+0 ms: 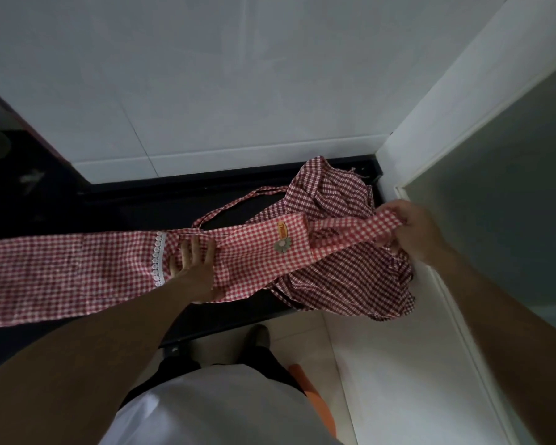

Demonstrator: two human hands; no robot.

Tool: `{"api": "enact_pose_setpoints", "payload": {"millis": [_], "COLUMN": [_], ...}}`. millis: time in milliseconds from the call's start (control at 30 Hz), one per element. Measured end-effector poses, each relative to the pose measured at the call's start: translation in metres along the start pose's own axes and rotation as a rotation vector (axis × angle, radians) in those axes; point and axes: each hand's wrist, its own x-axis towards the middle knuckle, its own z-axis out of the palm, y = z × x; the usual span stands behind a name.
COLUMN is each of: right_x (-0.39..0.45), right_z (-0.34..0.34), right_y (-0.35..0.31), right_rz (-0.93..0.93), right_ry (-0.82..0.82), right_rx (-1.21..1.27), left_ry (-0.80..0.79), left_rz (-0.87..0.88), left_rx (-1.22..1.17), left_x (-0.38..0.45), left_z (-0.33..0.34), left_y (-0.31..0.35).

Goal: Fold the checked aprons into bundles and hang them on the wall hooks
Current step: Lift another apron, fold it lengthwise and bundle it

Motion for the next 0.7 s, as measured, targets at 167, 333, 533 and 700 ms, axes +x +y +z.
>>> {"api": "enact_pose_setpoints", "payload": {"millis": [167,333,533,700], "right_x": [0.012,0.018,0.061,0.039], "right_z": [-0.013,-0.01,-0.047,0.023], "right_y": [0.024,0.024,0.047,-0.032], "right_rz": [0.343,0.472,0.526,0.141], "right_ry": [-0.122,-0.168,0.333,0.514], "right_rx": [0.238,0.658,0.365,-0.054], "left_ry": [0.046,0.076,0.09,0.302], "left_rz": [0.003,0.006,0.045,0.09], "left_rx": [0.02,0.065,0.151,-0.027], "left_x": [0.003,0.0,0.0,-0.003], "left_z": [0.002,-0.002,-0.013,-0.032], "left_y": [0.001,0.0,-0.008,-0.015]}}
